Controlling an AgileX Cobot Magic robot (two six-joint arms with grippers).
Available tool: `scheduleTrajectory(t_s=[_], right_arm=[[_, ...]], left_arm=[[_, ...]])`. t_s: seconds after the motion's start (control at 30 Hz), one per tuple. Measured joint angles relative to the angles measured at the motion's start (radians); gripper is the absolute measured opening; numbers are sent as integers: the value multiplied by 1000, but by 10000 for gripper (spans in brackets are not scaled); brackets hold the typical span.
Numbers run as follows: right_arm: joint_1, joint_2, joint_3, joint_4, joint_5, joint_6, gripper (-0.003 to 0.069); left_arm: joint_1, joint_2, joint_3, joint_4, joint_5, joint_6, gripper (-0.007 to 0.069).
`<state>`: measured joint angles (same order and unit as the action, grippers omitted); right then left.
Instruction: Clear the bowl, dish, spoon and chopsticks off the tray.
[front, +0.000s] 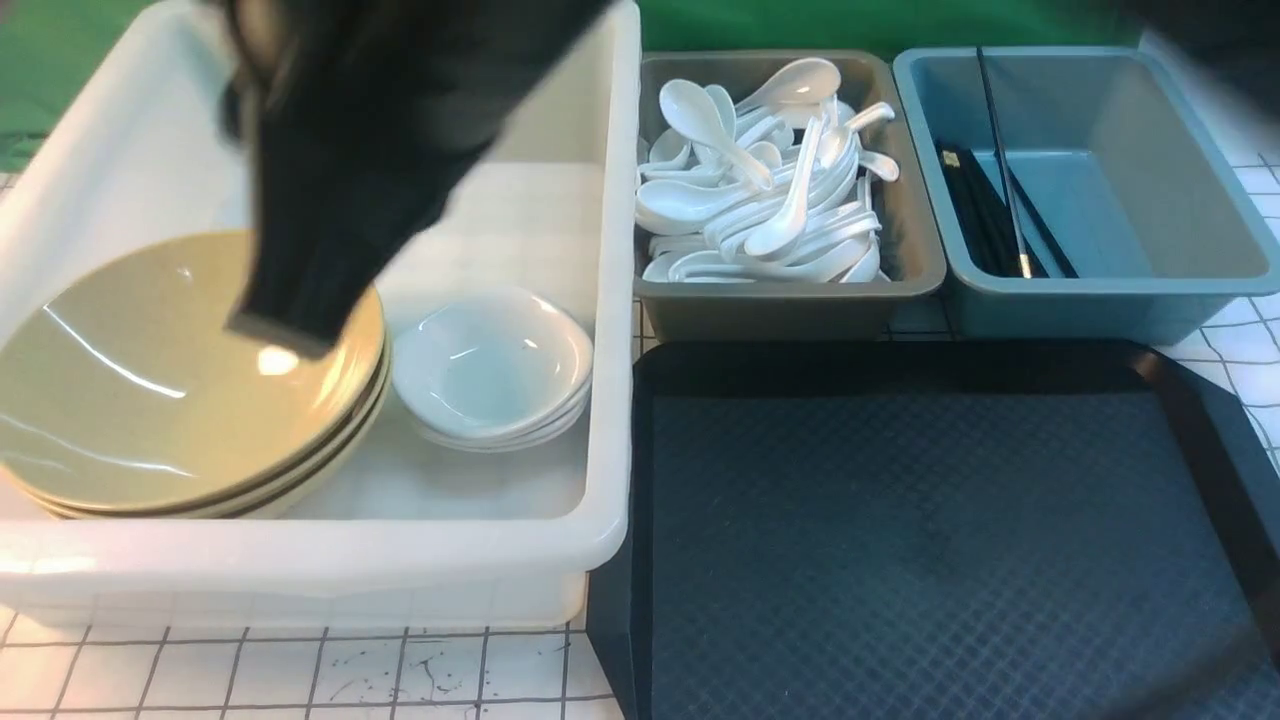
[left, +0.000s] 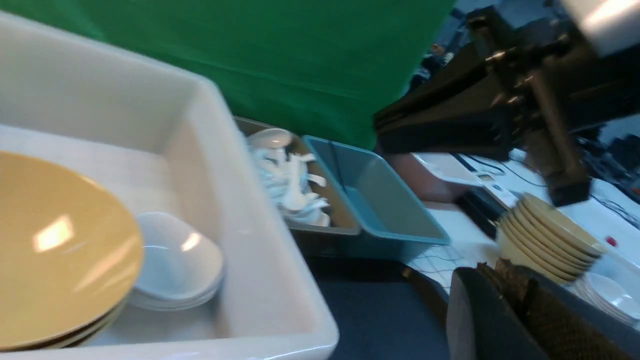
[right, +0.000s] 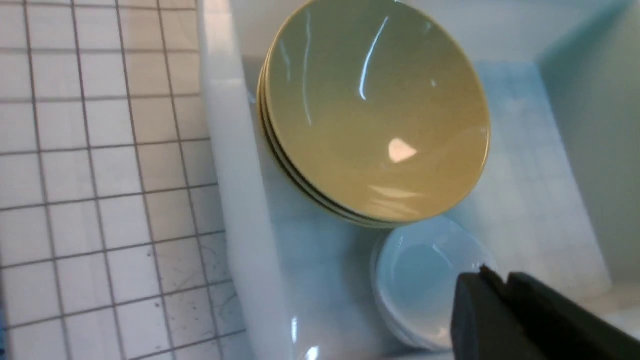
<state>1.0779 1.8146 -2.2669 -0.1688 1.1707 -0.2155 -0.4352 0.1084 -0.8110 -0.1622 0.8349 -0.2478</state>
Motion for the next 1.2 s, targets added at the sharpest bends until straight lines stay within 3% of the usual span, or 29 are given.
scheduleTrajectory(t_s=[0.3,0.5,0.7,1.2], right_arm=[[1,-489,682,35,0,303,25],[1,-685,1020,35,-3,407,26],[1,-761,1121,34,-2,423,27],[-21,-767,1129,44,-1,423,42]], left_arm=[[0,-132,198,-172,-194,54,-1],[0,-132,323,-217,-291,92,-1],[0,-132,418,-245,-317,103,-1],[0,-128,717,-253,-331,103,-1]])
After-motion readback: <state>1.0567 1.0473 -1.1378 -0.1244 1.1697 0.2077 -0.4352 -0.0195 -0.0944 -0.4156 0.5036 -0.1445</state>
